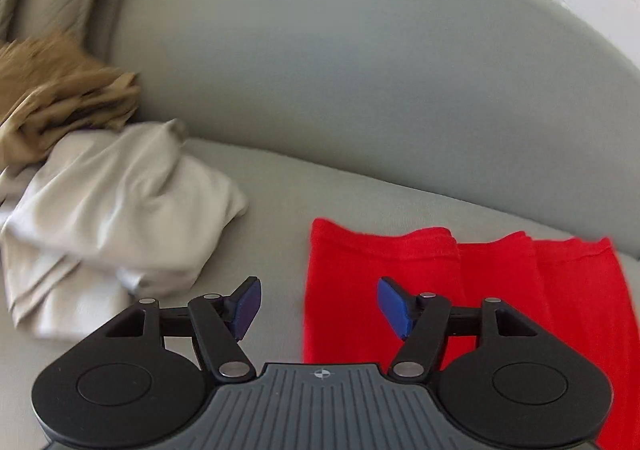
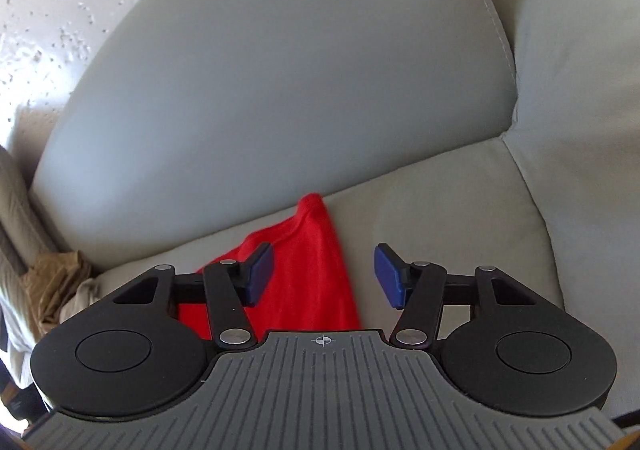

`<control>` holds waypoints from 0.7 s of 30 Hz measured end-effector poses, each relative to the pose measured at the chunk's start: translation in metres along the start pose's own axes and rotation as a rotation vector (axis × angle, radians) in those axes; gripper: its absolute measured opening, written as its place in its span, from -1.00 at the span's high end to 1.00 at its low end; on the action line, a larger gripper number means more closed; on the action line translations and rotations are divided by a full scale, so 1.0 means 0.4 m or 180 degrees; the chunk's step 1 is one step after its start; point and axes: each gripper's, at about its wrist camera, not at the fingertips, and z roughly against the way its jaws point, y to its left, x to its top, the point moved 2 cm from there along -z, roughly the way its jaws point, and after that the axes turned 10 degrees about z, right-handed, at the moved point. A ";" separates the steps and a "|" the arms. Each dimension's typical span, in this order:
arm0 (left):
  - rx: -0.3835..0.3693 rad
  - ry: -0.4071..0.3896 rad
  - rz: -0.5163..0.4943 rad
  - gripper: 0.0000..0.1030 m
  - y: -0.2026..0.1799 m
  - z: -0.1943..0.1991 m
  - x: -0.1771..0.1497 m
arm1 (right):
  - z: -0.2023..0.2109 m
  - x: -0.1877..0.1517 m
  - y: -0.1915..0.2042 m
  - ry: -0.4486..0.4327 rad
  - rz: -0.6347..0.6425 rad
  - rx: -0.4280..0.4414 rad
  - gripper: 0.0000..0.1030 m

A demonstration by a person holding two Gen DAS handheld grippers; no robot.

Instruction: Fold clothes

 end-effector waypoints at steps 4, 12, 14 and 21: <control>-0.0134 -0.0036 -0.0244 -0.13 -0.027 -0.056 0.012 | -0.088 0.024 -0.011 0.0019 0.0172 0.0111 0.13; -0.0163 -0.0211 -0.0357 0.85 -0.043 -0.048 0.025 | -0.158 0.009 0.080 0.0082 0.1136 -0.0013 0.87; 0.0043 -0.0386 -0.0414 0.86 -0.046 -0.031 0.035 | -0.137 -0.003 0.104 -0.0120 0.1284 -0.0175 0.89; 0.0398 -0.0547 -0.0526 0.84 -0.048 -0.065 0.074 | -0.102 0.014 0.119 -0.0668 0.1149 -0.0641 0.90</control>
